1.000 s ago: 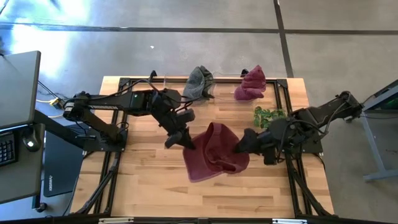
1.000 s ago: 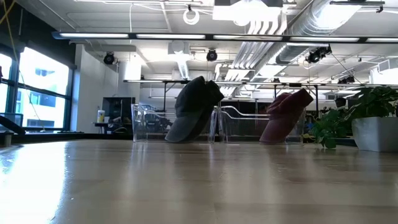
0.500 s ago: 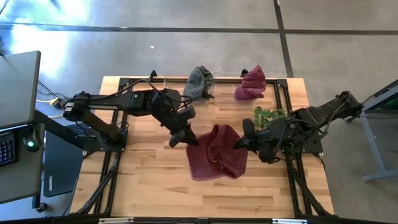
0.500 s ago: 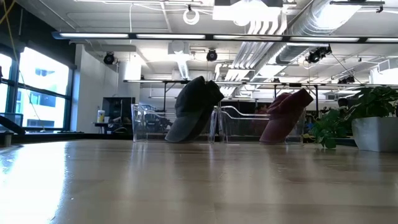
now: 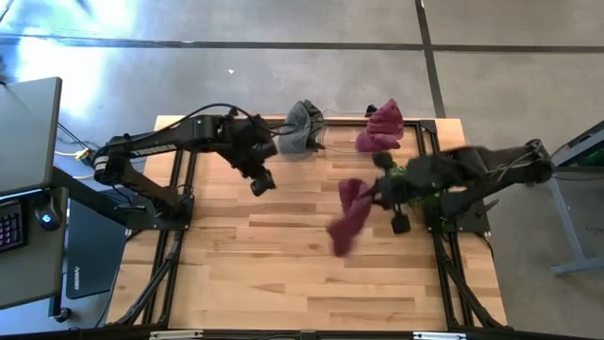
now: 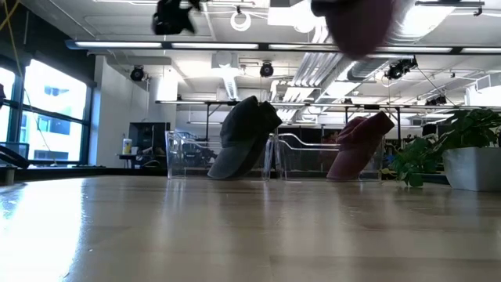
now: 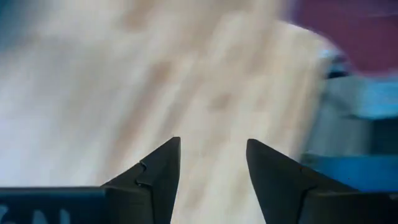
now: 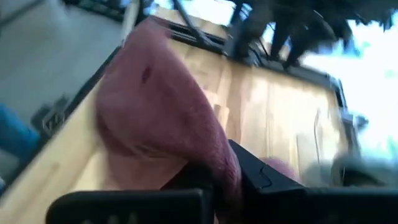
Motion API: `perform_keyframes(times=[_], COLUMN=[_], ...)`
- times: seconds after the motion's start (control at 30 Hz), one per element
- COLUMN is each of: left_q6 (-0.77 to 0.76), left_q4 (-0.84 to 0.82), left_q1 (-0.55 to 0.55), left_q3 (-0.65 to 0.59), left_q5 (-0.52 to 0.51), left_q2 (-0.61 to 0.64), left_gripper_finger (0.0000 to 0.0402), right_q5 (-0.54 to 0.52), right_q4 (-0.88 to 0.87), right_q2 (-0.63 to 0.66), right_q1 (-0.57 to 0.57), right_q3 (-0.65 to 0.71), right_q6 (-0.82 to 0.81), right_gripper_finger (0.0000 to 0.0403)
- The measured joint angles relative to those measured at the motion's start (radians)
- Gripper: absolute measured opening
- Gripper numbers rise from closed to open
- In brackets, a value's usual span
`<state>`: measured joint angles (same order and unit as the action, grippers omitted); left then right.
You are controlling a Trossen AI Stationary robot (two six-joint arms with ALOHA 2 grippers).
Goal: Pick & Place hat
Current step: Put the red cap into the right transparent bin
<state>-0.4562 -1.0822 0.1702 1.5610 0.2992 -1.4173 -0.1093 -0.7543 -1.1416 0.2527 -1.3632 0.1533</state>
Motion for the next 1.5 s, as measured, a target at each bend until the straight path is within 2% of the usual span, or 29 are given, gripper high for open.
perform_keyframes(times=[0.13,0.2,0.3,0.53,0.67,0.77,0.9,1.0,1.23,1.37,1.5], left_q6=[0.075,0.111,0.184,0.358,0.452,0.514,0.566,0.595,0.638,0.647,0.657], left_q4=[-0.101,-0.123,-0.119,-0.115,-0.059,-0.009,0.032,0.054,0.106,0.129,0.160], left_q1=[0.033,0.052,0.083,0.167,0.203,0.225,0.244,0.245,0.244,0.244,0.244], left_q3=[0.001,-0.002,-0.001,-0.002,-0.002,-0.002,-0.002,-0.002,-0.002,-0.002,-0.002], left_q5=[-0.227,-0.302,-0.361,-0.434,-0.429,-0.370,-0.308,-0.307,-0.294,-0.292,-0.285], left_q2=[0.017,0.019,0.030,0.029,0.027,0.027,0.027,0.027,0.027,0.027,0.027], left_gripper_finger=[0.0178,0.0178,0.0178,0.0178,0.0178,0.0178,0.0179,0.0179,0.0179,0.0179,0.0179], right_q5=[0.065,0.116,0.196,0.228,0.258,0.295,0.280,0.276,0.303,0.256,0.238], right_q4=[-0.059,-0.072,-0.056,-0.042,-0.042,-0.046,-0.067,-0.088,-0.178,-0.181,-0.156], right_q2=[0.001,0.001,0.000,-0.053,-0.100,-0.131,-0.162,-0.192,-0.211,-0.198,-0.238], right_q1=[-0.140,-0.223,-0.352,-0.646,-0.781,-0.861,-0.950,-1.007,-1.077,-1.099,-1.105], right_q3=[-0.051,-0.063,-0.062,-0.063,-0.063,-0.063,-0.063,-0.063,-0.062,-0.063,-0.063], right_q6=[-0.189,-0.276,-0.388,-0.556,-0.594,-0.602,-0.685,-0.720,-0.741,-0.784,-0.784], right_gripper_finger=[0.0018,0.0014,0.0014,0.0019,0.0014,0.0014,0.0021,0.0024,0.0014,0.0020,0.0015])
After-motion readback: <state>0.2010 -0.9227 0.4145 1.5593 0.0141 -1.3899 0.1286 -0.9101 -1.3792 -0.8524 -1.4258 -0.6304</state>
